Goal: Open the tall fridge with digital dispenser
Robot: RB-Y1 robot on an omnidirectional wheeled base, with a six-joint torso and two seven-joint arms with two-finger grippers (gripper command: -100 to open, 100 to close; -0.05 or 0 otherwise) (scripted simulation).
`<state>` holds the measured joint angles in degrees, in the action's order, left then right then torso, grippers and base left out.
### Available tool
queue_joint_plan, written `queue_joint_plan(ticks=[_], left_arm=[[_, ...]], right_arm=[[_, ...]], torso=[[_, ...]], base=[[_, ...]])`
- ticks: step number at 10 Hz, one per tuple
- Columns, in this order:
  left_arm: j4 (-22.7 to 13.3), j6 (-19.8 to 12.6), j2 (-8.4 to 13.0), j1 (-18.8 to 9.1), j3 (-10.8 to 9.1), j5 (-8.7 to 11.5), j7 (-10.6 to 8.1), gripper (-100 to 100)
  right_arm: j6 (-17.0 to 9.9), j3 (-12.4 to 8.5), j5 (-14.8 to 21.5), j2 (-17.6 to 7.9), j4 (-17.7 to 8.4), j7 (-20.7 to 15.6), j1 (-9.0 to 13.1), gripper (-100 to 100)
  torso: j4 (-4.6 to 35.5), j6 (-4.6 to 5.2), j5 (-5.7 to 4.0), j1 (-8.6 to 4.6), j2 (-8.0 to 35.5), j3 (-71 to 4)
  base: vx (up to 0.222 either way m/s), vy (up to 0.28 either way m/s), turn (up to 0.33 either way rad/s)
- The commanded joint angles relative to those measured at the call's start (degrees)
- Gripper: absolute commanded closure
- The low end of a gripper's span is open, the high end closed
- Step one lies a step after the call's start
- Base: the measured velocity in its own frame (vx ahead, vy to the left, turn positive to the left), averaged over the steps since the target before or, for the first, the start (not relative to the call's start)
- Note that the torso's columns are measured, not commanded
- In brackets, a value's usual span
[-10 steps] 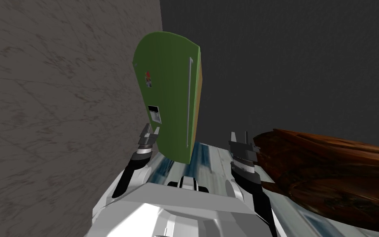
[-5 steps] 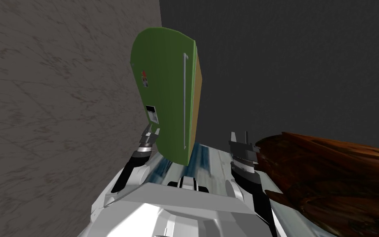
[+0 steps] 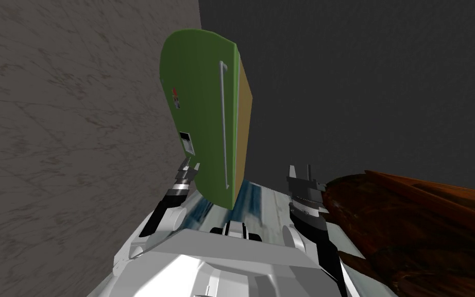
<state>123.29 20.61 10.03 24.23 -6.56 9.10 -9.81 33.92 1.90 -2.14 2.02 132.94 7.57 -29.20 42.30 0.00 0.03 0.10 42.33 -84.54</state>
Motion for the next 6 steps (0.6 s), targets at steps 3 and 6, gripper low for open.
queue_joint_plan(ticks=[3, 6], left_arm=[[-0.95, -5.61, -0.36, -0.79, -1.31, 3.36, -0.95, -100], [-2.07, -9.71, -1.08, -1.31, -2.32, 6.12, -1.73, -100]], right_arm=[[0.0, 0.0, 0.0, 0.0, 0.0, 0.0, 0.0, 0], [0.0, 0.01, 0.0, 0.01, 0.0, 0.0, 0.0, 0]], torso=[[-0.02, 0.0, -0.03, -0.1, -0.05, -0.04], [-0.03, 0.01, -0.09, -0.3, -0.11, -0.07]], base=[[0.057, -0.12, 0.074], [0.071, -0.175, 0.107]])
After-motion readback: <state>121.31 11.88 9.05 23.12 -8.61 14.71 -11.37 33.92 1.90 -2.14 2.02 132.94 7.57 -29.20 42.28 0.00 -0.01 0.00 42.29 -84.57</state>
